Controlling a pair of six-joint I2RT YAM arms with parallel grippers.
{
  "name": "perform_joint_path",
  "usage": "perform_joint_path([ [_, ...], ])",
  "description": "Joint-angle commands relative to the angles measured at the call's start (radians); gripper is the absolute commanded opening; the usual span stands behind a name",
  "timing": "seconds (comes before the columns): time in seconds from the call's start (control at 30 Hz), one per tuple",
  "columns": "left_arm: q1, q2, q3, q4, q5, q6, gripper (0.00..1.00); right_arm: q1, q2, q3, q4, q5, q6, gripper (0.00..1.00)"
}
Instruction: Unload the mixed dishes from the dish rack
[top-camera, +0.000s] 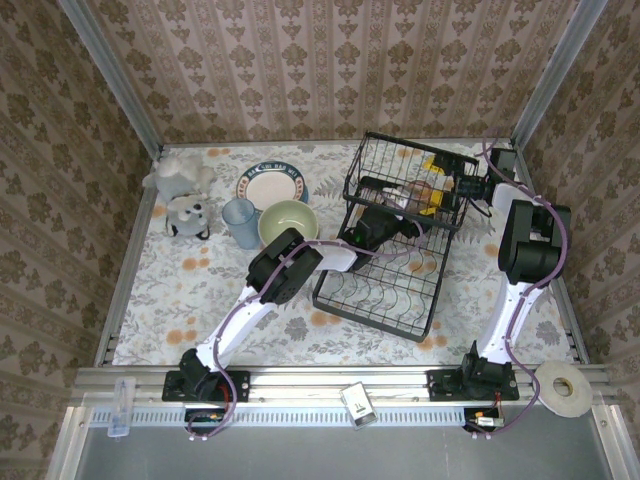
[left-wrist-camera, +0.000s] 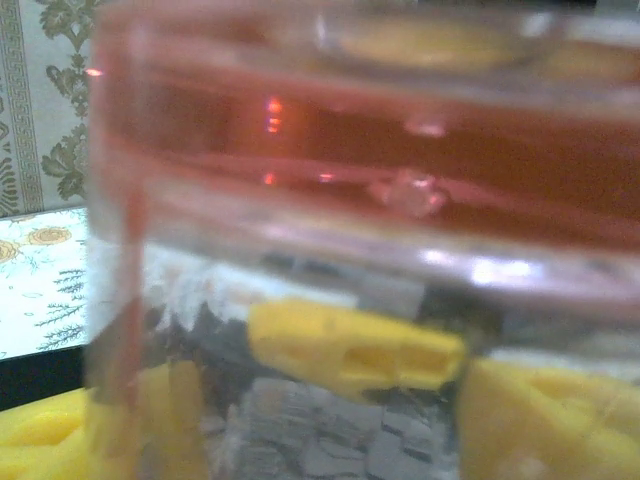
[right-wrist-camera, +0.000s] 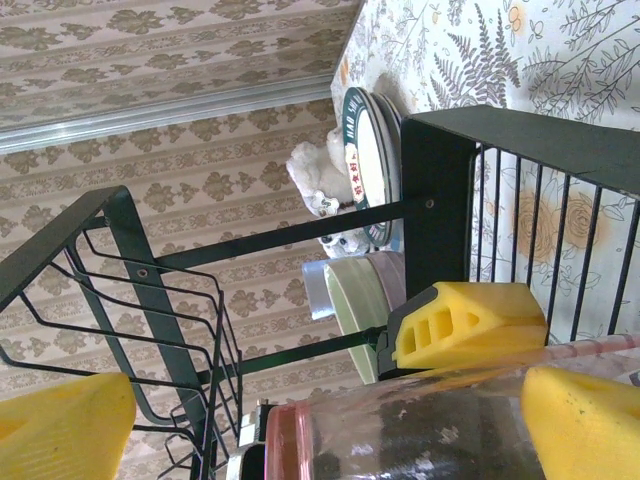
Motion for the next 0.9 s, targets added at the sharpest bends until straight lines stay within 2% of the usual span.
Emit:
perform_joint_path([
  [0.0,0.008,-0.032,-0.070,0.048,0.020,0.001,0.78,-0.015,-0.034,0.021,-0.036,-0.001,-0.010,1.00],
  [0.13,-0.001,-0.080,-0.175,0.135,0.048,0.014,0.77,-0.035,-0.028,0.050,-0.018,0.024,0.015,1.00],
  [0.43,-0.035,-0.171,-0.354,0.213,0.088,0.083,0.77,-0.067,0.032,0.088,0.151,0.089,0.191,1.00],
  [0.63,-0.023,-0.153,-0.316,0.160,0.097,0.070,0.76,-0.069,-0.010,0.085,0.197,0.152,0.218,1.00],
  [0.77,-0.007,-0.144,-0.285,0.137,0.111,0.080,0.76,-0.098,-0.117,0.029,0.190,0.264,0.189,1.00],
  [0.87,-0.006,-0.135,-0.284,0.179,0.158,0.130,0.78,-0.112,-0.183,-0.004,0.183,0.331,0.177,1.00],
])
